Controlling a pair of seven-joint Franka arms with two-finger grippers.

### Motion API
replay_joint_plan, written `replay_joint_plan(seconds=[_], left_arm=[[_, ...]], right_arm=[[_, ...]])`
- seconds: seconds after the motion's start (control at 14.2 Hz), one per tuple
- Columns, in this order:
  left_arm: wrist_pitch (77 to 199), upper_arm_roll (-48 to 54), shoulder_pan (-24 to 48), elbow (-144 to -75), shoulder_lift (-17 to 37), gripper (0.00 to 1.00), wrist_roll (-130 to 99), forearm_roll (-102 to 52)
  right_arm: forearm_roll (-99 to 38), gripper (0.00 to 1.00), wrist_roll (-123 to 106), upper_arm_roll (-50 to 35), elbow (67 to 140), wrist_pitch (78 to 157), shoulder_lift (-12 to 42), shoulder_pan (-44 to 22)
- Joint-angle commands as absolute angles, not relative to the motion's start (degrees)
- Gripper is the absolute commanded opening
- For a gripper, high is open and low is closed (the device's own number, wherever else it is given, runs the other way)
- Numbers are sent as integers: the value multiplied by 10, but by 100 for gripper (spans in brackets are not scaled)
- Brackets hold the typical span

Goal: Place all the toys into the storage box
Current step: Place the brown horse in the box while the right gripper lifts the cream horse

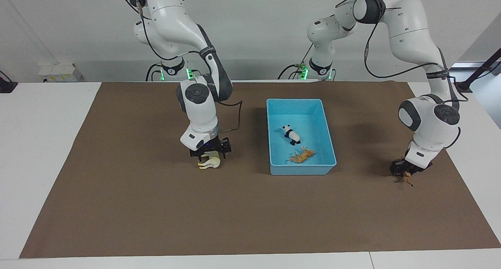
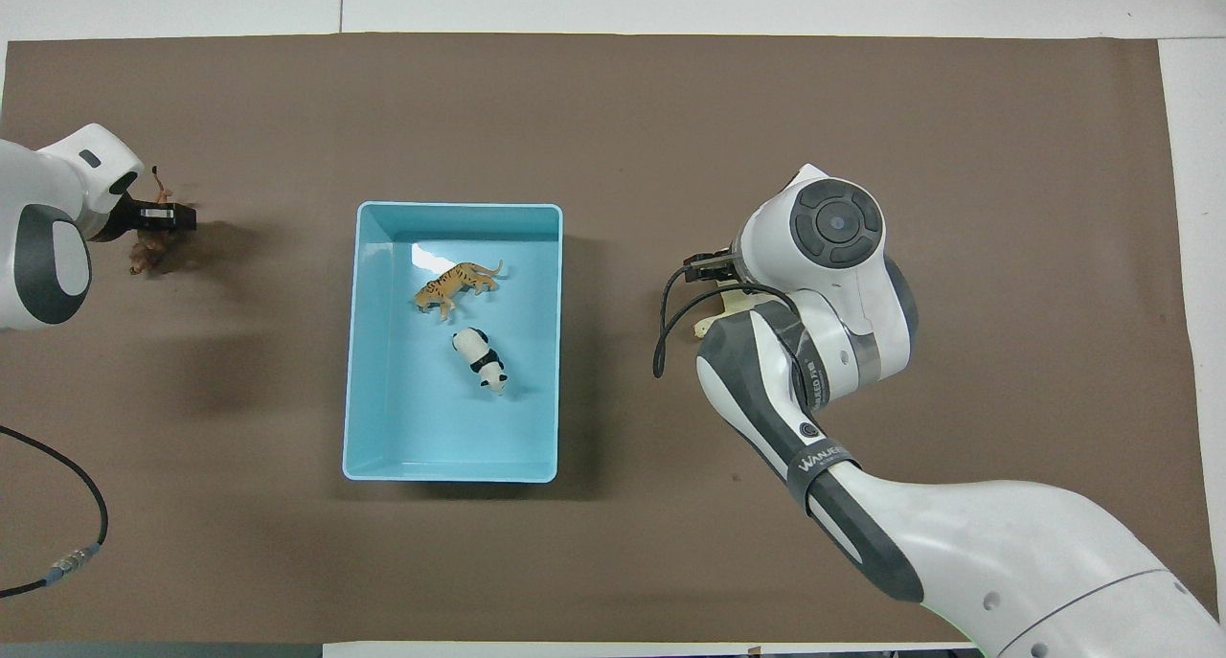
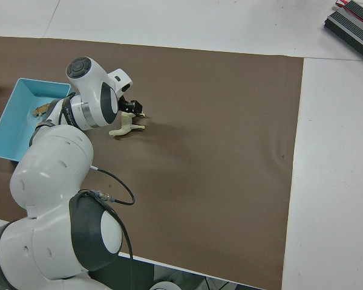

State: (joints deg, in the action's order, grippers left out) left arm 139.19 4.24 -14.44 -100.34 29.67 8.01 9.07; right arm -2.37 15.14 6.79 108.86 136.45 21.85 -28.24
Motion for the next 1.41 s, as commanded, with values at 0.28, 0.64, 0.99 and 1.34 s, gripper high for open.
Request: replay_joint_plan(seconds=[0.28,0.64,0.99,1.34], left_arm=[[1185,48,-104,-888,294,25,-33,73],[1023,53,-9,-915,178,25,-245,36],[1072,54,131,-1049,105,39,-448,-5],[1090,54,150,-1085,87,100,-454,-15]], right_arm=[[-19,100,137,63,1115,1432,238,-277],[-19,5,138,63,1121,1434,237,-278],[-21,0,150,63,1106,1404,236,-282],[-20,0,168,67,993,1248,225,-284]])
